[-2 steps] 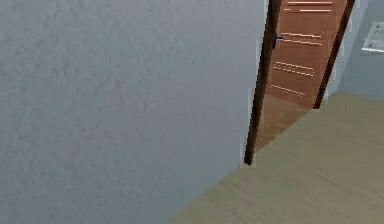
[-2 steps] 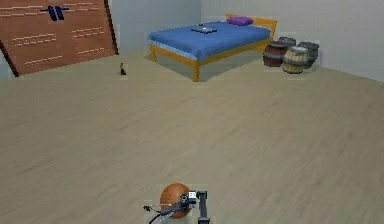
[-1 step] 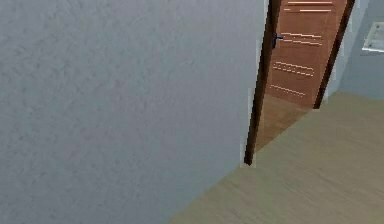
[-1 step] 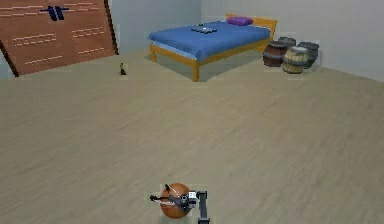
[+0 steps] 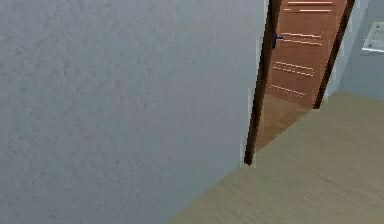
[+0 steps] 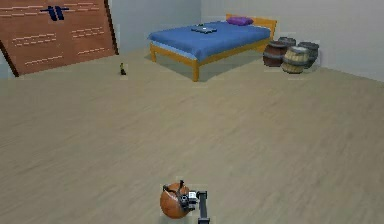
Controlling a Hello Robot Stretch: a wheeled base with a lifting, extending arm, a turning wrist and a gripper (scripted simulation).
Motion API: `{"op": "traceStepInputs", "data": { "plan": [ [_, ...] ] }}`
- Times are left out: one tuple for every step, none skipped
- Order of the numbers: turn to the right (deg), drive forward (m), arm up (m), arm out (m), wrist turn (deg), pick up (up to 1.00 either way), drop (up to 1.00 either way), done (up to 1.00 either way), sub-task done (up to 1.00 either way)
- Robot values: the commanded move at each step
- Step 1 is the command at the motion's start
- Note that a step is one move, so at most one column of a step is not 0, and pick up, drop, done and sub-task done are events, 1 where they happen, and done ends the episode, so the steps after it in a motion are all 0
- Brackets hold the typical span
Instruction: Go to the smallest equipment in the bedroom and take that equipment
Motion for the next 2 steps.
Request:
{"op": "traceStepInputs", "data": {
  "plan": [
    [0.0, 0.00, -0.30, 0.00, 0.0, 0.00, 0.00, 0.00, 0.00],
    [0.0, 0.00, 0.00, 0.00, 0.0, 1.00, 0.00, 0.00, 0.00]
  ]
}}
